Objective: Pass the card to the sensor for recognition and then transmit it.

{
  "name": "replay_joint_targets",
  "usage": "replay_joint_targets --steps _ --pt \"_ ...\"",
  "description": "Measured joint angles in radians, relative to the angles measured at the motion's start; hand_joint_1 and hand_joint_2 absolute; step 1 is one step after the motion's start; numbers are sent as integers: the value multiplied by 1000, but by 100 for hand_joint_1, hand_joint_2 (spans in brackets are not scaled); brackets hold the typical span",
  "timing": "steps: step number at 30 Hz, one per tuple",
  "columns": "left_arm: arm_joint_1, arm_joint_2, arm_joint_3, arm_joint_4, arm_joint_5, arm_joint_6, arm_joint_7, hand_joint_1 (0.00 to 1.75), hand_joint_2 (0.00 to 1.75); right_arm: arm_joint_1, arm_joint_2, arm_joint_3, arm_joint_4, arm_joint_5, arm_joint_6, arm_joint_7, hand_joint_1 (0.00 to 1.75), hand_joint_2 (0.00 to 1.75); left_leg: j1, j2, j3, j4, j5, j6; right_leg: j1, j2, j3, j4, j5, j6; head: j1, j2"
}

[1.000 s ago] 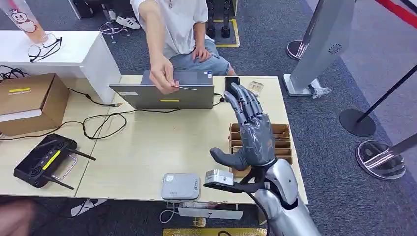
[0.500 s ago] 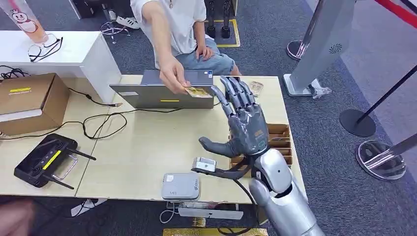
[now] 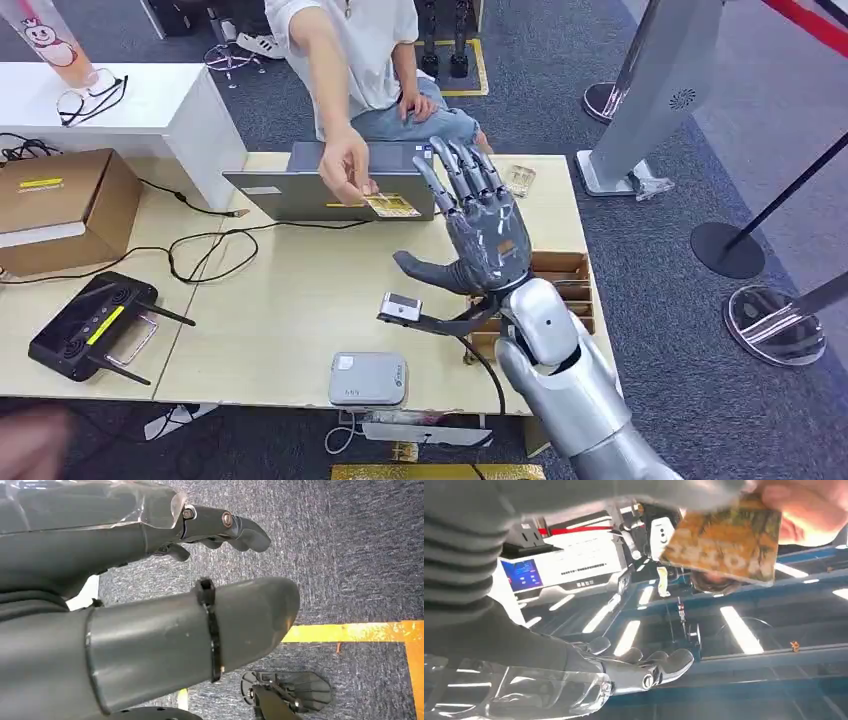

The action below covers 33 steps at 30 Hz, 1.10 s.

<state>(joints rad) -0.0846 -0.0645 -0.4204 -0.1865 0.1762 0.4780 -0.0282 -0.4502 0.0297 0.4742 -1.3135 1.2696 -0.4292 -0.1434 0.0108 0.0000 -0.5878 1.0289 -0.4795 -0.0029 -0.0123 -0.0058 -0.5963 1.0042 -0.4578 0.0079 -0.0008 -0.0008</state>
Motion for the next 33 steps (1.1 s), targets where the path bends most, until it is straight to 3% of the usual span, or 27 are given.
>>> replay_joint_targets --steps 14,24,33 --pt "0 0 0 0 3 5 -2 0 0 -29 11 11 70 -40 19 0 0 175 0 0 0 0 0 0 0 0 0 0 0 0 0 0" --pt "0 0 0 0 2 4 2 0 0 -29 12 14 77 -143 91 -33 0 175 0 0 0 0 0 0 0 0 0 0 0 0 0 0" --pt "-1 0 0 0 0 4 5 0 0 -30 13 14 77 -162 111 -34 0 175 0 0 0 0 0 0 0 0 0 0 0 0 0 0"
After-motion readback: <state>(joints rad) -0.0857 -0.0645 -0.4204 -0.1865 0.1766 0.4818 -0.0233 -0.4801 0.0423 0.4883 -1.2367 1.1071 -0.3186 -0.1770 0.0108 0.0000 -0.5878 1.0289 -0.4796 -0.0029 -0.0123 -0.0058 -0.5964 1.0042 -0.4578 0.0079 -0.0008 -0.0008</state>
